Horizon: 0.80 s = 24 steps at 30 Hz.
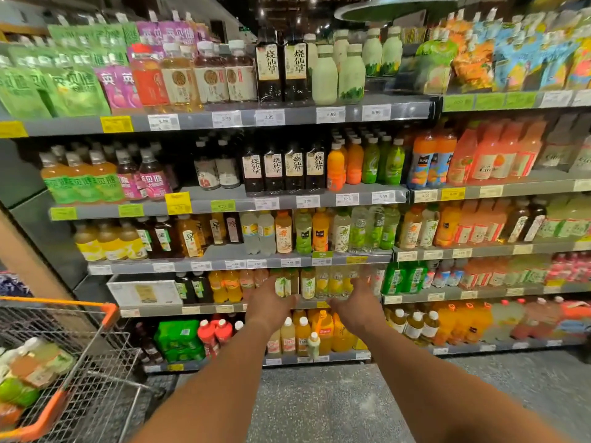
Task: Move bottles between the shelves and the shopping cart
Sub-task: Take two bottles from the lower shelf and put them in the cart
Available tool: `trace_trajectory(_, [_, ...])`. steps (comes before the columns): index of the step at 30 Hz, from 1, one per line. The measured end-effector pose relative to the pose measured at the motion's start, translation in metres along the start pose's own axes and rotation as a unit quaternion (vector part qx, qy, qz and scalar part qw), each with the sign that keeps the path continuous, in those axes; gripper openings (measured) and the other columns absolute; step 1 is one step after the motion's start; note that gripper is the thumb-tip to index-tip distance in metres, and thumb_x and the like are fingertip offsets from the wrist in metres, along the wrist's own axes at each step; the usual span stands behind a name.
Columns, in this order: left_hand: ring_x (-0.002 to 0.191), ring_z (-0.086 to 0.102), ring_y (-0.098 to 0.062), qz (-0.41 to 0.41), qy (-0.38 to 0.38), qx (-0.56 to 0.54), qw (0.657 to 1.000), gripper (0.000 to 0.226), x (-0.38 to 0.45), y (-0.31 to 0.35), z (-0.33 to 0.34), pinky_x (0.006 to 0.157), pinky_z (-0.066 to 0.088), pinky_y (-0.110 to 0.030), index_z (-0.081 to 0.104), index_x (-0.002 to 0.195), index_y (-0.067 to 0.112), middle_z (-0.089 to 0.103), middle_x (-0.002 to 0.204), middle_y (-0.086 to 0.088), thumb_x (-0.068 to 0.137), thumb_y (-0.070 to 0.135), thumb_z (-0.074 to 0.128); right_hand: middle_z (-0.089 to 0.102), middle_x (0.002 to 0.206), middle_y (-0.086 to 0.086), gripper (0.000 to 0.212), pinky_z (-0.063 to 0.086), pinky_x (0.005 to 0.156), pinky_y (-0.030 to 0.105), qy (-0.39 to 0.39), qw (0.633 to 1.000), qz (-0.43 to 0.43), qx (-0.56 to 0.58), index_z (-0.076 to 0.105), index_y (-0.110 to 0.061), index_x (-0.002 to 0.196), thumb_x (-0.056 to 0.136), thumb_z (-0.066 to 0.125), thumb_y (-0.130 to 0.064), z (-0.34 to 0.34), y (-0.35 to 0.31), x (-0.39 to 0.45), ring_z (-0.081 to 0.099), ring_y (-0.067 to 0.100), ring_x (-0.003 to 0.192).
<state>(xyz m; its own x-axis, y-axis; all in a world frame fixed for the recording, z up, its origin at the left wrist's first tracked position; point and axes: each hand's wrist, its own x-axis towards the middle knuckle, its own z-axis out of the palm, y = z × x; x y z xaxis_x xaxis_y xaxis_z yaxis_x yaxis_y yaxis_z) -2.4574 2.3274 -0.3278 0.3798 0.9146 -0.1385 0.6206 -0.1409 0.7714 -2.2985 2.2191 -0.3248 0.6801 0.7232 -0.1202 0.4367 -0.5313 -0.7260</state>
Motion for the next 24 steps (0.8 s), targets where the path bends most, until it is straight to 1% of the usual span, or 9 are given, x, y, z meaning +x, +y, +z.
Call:
trace_trajectory(2, [0.093, 0.06, -0.017, 0.002, -0.004, 0.005, 1.0, 0.059, 0.041, 0.002, 0.008, 0.066, 0.048, -0.022, 0.049, 0.137, 0.026, 0.062, 0.126, -0.004, 0.085, 0.04, 0.072, 0.058, 0.13, 0.012, 0.075, 0.045, 0.071, 0.031, 0.013, 1.0, 0.006, -0.008, 0.038, -0.012, 0.143, 0.082, 0.071, -0.042, 0.009, -0.001, 0.037, 0.064, 0.024, 0.088])
trace_trajectory(5, [0.113, 0.058, -0.026, -0.016, -0.016, 0.017, 1.0, 0.058, 0.101, 0.004, 0.021, 0.091, 0.048, -0.032, 0.051, 0.135, 0.025, 0.061, 0.129, -0.003, 0.084, 0.043, 0.072, 0.061, 0.123, 0.01, 0.067, 0.039, 0.069, 0.028, 0.012, 0.999, 0.033, -0.013, 0.047, -0.013, 0.131, 0.079, 0.073, -0.044, 0.021, -0.005, 0.093, 0.06, 0.024, 0.087])
trace_trajectory(8, [0.104, 0.06, -0.023, -0.031, -0.031, 0.019, 0.999, 0.053, 0.154, 0.007, 0.03, 0.085, 0.046, -0.03, 0.053, 0.131, 0.028, 0.066, 0.119, -0.001, 0.084, 0.047, 0.07, 0.065, 0.108, 0.007, 0.046, 0.032, 0.054, 0.026, 0.026, 0.999, 0.039, -0.021, 0.051, -0.019, 0.111, 0.078, 0.074, -0.042, 0.036, -0.009, 0.138, 0.047, 0.011, 0.065])
trace_trajectory(10, [0.094, 0.06, -0.019, -0.042, -0.037, 0.0, 0.998, 0.044, 0.184, 0.01, 0.037, 0.083, 0.049, -0.031, 0.058, 0.12, 0.028, 0.068, 0.112, 0.0, 0.083, 0.048, 0.07, 0.065, 0.112, 0.007, 0.052, 0.032, 0.063, 0.025, 0.025, 0.999, 0.033, -0.031, 0.053, -0.016, 0.12, 0.08, 0.073, -0.042, 0.046, -0.012, 0.162, 0.057, 0.02, 0.082])
trace_trajectory(12, [0.094, 0.06, -0.019, -0.046, -0.04, -0.007, 0.998, 0.047, 0.209, 0.012, 0.045, 0.083, 0.049, -0.03, 0.058, 0.123, 0.027, 0.067, 0.117, -0.001, 0.083, 0.048, 0.07, 0.064, 0.118, 0.007, 0.059, 0.033, 0.072, 0.026, 0.017, 0.999, 0.039, -0.027, 0.051, -0.014, 0.129, 0.081, 0.072, -0.042, 0.054, -0.013, 0.186, 0.06, 0.028, 0.103])
trace_trajectory(16, [0.121, 0.054, -0.03, -0.051, -0.035, -0.004, 0.998, 0.069, 0.256, 0.011, 0.071, 0.091, 0.044, -0.033, 0.048, 0.139, 0.018, 0.057, 0.137, -0.007, 0.082, 0.048, 0.072, 0.064, 0.123, 0.009, 0.061, 0.045, 0.075, 0.031, 0.004, 0.998, 0.06, -0.008, 0.048, -0.016, 0.133, 0.082, 0.069, -0.044, 0.069, -0.009, 0.241, 0.061, 0.024, 0.094])
trace_trajectory(19, [0.115, 0.058, -0.031, -0.044, -0.021, -0.02, 0.999, 0.063, 0.29, 0.006, 0.091, 0.088, 0.043, -0.03, 0.052, 0.133, 0.021, 0.061, 0.131, -0.005, 0.08, 0.046, 0.074, 0.061, 0.127, 0.011, 0.07, 0.046, 0.081, 0.035, 0.012, 0.998, 0.052, -0.034, 0.043, -0.011, 0.136, 0.082, 0.068, -0.048, 0.082, 0.001, 0.284, 0.06, 0.032, 0.109])
trace_trajectory(21, [0.104, 0.062, -0.029, -0.046, -0.007, -0.04, 0.998, 0.054, 0.312, 0.003, 0.103, 0.087, 0.054, -0.038, 0.054, 0.125, 0.023, 0.065, 0.12, -0.003, 0.079, 0.044, 0.075, 0.062, 0.115, 0.005, 0.066, 0.042, 0.072, 0.03, 0.011, 0.999, 0.04, 0.002, 0.046, -0.012, 0.132, 0.08, 0.069, -0.047, 0.091, 0.006, 0.312, 0.06, 0.027, 0.096])
trace_trajectory(24, [0.113, 0.06, -0.03, -0.057, 0.003, -0.069, 0.996, 0.066, 0.341, 0.0, 0.119, 0.094, 0.053, -0.047, 0.048, 0.136, 0.018, 0.063, 0.127, -0.004, 0.081, 0.042, 0.075, 0.065, 0.1, 0.001, 0.054, 0.043, 0.067, 0.028, -0.007, 0.999, 0.034, 0.036, 0.053, -0.017, 0.117, 0.076, 0.075, -0.043, 0.105, 0.013, 0.347, 0.062, 0.021, 0.082])
